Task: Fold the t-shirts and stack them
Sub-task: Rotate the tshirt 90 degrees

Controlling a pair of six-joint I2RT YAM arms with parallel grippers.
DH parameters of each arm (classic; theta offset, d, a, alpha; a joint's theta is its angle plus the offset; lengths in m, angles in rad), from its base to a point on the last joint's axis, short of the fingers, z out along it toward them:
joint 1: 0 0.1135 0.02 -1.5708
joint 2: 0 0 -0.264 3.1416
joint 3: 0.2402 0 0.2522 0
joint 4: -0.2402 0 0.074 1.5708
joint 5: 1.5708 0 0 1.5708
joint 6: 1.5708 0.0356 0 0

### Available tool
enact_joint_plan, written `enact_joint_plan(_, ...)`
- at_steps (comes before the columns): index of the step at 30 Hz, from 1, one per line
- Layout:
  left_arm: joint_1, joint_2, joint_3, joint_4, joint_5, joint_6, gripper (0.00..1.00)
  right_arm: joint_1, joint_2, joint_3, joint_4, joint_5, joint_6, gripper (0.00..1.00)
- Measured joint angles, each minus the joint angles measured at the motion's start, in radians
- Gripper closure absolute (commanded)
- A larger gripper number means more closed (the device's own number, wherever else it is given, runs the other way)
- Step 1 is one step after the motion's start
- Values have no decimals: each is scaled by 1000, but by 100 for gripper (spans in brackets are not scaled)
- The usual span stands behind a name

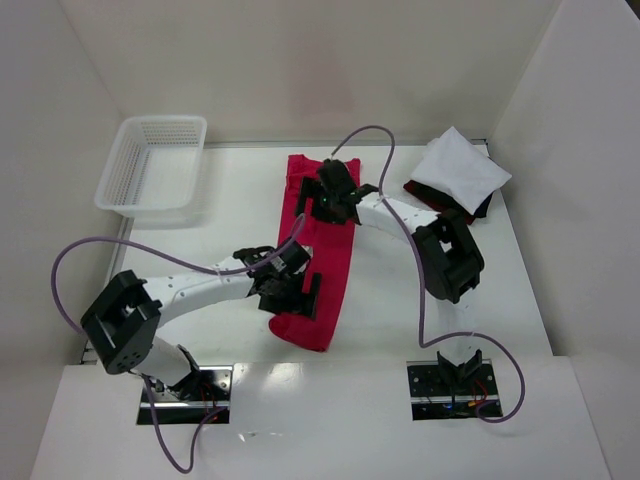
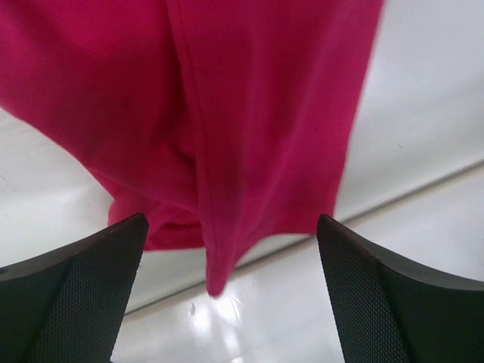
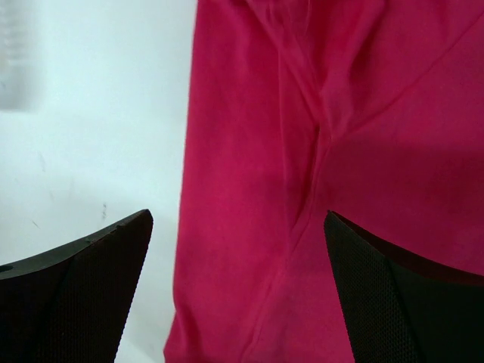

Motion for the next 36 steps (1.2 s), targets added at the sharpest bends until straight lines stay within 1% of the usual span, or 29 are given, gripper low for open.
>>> enact_joint_plan(3, 0, 48, -11, 23, -15, 0, 0, 15, 0, -54, 3, 0, 14, 0)
enact_joint_plan(7, -9, 70, -46, 42, -18, -3, 0, 11, 0, -110, 11, 13, 31, 0)
enact_joint_plan(14, -31, 95, -51, 56, -18, -6, 0, 9, 31, -111, 26, 31, 38, 0)
enact_joint_plan(18, -66, 113, -34, 53, -13, -14, 0, 9, 68, -63, 32, 39, 38, 0)
enact_joint_plan(23, -93, 120, -28, 60, 19, -30, 0, 3, 146, 49, 23, 53, 33, 0)
enact_joint_plan(33, -119, 106, -42, 78, 70, -86, 0, -34, 197, 137, -10, 50, 11, 0)
enact_joint_plan(36, -129, 91, -31, 29, 61, -107, 0, -48, 200, 149, -28, 53, -5, 0)
